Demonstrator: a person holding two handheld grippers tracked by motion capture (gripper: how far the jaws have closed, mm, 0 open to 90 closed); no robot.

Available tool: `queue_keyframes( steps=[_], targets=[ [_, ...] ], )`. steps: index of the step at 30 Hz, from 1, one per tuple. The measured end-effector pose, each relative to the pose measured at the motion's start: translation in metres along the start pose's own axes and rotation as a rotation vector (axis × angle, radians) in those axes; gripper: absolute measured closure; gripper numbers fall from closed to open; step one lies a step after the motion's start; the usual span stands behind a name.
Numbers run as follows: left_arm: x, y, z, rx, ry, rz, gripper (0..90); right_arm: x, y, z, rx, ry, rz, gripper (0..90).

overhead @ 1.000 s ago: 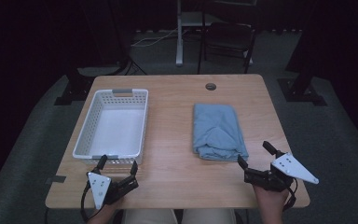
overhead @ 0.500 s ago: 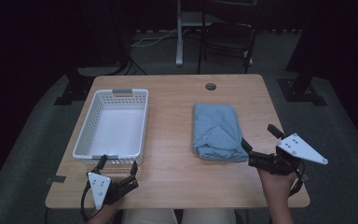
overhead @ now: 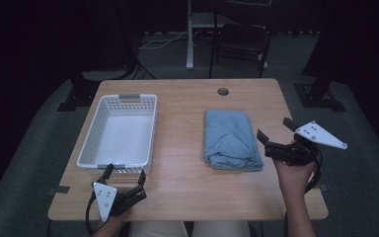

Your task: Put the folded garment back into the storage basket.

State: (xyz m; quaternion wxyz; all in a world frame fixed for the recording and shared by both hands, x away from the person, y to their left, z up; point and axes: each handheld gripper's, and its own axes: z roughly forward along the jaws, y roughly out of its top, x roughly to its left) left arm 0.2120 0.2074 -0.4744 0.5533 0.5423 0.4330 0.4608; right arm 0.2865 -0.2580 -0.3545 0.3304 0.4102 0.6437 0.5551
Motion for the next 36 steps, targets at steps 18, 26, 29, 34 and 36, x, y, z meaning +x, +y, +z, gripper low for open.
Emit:
queue_keyframes(
  steps=[18, 26, 29, 34, 36],
  targets=[
    [0.000, 0.000, 0.000, 0.003, 0.000, 0.001, 2.1, -0.020, 0.004, 0.046, 0.136, -0.018, 0.048, 5.5],
    [0.000, 0.000, 0.000, 0.004, 0.000, 0.002, 2.1, -0.029, 0.000, 0.069, 0.213, -0.012, 0.085, 5.5],
    [0.000, 0.000, 0.000, 0.004, 0.000, 0.002, 2.2, -0.032, -0.006, 0.076, 0.237, -0.010, 0.104, 5.5],
    [0.000, 0.000, 0.000, 0.004, 0.000, 0.002, 2.2, -0.035, -0.016, 0.084, 0.261, -0.015, 0.126, 5.6],
    [0.000, 0.000, 0.000, 0.004, 0.000, 0.002, 2.1, -0.036, -0.019, 0.087, 0.273, -0.016, 0.134, 5.6]
  ],
)
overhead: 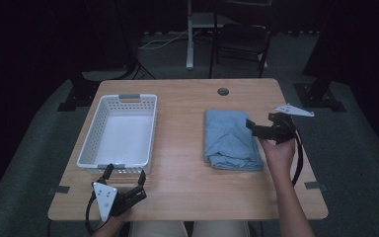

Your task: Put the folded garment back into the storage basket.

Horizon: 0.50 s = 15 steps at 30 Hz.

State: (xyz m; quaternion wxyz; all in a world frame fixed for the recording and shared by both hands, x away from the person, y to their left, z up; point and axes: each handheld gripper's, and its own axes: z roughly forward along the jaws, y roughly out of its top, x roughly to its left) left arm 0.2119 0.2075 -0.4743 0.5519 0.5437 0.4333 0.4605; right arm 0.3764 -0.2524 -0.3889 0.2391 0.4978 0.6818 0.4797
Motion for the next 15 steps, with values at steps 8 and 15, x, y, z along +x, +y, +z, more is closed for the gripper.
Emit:
queue_keyframes(
  steps=[8, 15],
  targets=[
    [0.000, 0.000, 0.000, 0.000, 0.000, -0.001, 2.1, -0.001, -0.004, 0.016, 0.067, -0.021, -0.020, 5.6],
    [0.000, 0.000, 0.000, -0.001, 0.000, -0.001, 2.1, -0.003, -0.005, 0.028, 0.096, -0.027, -0.011, 5.6]
  ],
)
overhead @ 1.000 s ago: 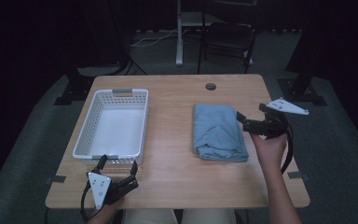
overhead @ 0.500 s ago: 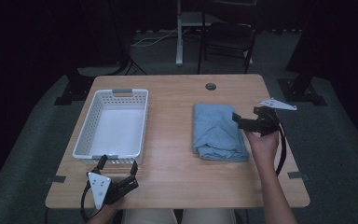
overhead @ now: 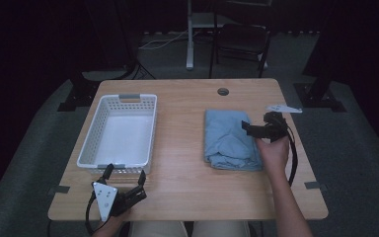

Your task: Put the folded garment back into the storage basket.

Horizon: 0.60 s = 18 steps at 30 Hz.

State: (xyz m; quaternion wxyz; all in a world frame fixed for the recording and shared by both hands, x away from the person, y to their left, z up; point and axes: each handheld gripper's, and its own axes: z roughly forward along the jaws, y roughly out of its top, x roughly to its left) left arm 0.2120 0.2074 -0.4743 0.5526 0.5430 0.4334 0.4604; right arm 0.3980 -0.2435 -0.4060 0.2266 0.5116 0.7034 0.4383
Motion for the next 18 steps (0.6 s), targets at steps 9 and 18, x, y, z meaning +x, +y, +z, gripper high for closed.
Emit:
queue_keyframes(
  steps=[9, 18],
  targets=[
    [0.000, 0.000, 0.000, 0.000, 0.000, 0.000, 2.1, -0.005, -0.004, 0.012, 0.049, 0.003, 0.007, 5.6],
    [0.000, 0.000, 0.000, 0.001, 0.000, 0.000, 2.1, -0.007, -0.008, 0.022, 0.084, 0.012, 0.020, 5.6]
  ],
)
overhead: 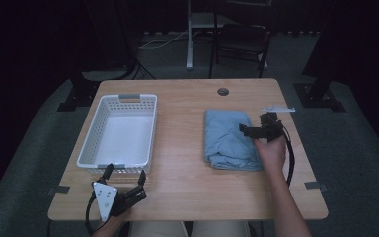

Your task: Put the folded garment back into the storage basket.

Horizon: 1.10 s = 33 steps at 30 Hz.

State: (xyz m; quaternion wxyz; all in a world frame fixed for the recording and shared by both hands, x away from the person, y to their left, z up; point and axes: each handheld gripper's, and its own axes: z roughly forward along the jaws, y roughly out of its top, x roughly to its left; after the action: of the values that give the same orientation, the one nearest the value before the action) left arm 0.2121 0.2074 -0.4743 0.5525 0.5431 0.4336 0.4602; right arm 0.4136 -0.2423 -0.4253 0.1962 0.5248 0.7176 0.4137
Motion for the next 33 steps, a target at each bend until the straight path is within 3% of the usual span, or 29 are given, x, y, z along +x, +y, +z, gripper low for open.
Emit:
queue_keyframes(
  steps=[12, 24, 27, 28, 33],
  targets=[
    [0.000, 0.000, 0.000, -0.003, 0.000, 0.000, 2.1, -0.005, -0.009, 0.016, 0.044, 0.026, 0.028, 5.6],
    [0.000, 0.000, 0.000, -0.002, 0.000, 0.001, 2.1, -0.005, -0.016, 0.028, 0.099, 0.023, 0.021, 5.7],
    [0.000, 0.000, 0.000, -0.002, 0.000, 0.002, 2.1, -0.005, -0.018, 0.031, 0.123, 0.034, 0.014, 9.8],
    [0.000, 0.000, 0.000, -0.002, -0.001, 0.002, 2.1, -0.005, -0.020, 0.032, 0.136, 0.060, 0.010, 12.5],
    [0.000, 0.000, 0.000, -0.001, 0.000, 0.002, 2.1, -0.003, -0.021, 0.032, 0.138, 0.090, -0.010, 12.5]
  ],
)
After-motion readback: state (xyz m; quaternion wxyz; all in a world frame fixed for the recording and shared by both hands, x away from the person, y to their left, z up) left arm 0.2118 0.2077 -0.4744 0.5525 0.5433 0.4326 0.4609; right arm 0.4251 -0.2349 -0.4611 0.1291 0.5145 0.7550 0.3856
